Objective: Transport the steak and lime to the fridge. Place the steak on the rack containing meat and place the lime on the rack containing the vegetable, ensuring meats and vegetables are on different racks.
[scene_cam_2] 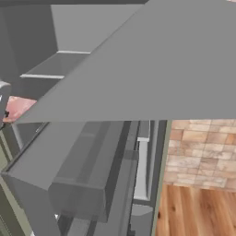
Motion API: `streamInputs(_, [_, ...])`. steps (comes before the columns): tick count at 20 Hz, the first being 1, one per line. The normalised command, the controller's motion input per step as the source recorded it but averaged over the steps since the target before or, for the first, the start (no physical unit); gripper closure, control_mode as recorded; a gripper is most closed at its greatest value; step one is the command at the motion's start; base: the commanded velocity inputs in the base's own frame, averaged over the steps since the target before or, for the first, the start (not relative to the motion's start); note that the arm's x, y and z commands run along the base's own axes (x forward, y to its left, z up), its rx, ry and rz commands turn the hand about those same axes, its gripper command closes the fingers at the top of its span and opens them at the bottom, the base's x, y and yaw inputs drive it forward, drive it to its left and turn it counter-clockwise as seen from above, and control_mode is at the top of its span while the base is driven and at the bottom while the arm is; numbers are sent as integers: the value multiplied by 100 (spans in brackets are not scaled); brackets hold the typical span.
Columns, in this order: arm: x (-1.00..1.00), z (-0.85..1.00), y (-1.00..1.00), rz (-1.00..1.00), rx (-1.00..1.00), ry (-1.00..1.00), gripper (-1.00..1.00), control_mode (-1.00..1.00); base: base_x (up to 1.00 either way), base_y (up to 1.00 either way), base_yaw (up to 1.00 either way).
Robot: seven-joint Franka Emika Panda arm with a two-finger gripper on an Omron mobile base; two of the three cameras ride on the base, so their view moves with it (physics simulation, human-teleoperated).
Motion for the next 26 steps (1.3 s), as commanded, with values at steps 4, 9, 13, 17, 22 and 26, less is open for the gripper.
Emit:
streamInputs(4, [0,0,0,0,0,0,100,100,56,4,-6])
streamInputs(9, [0,0,0,0,0,0,100,100,43,0,-10])
streamInputs(13, [54,-57,-3,-5,0,1,100,-100,0,0,0])
streamInputs(17, [65,-90,-4,-1,0,7,100,-100,0,0,0])
streamInputs(22, [93,-98,0,0,0,14,100,-100,0,0,0])
streamInputs(26, [100,-81,-2,0,0,24,100,-100,0,0,0])
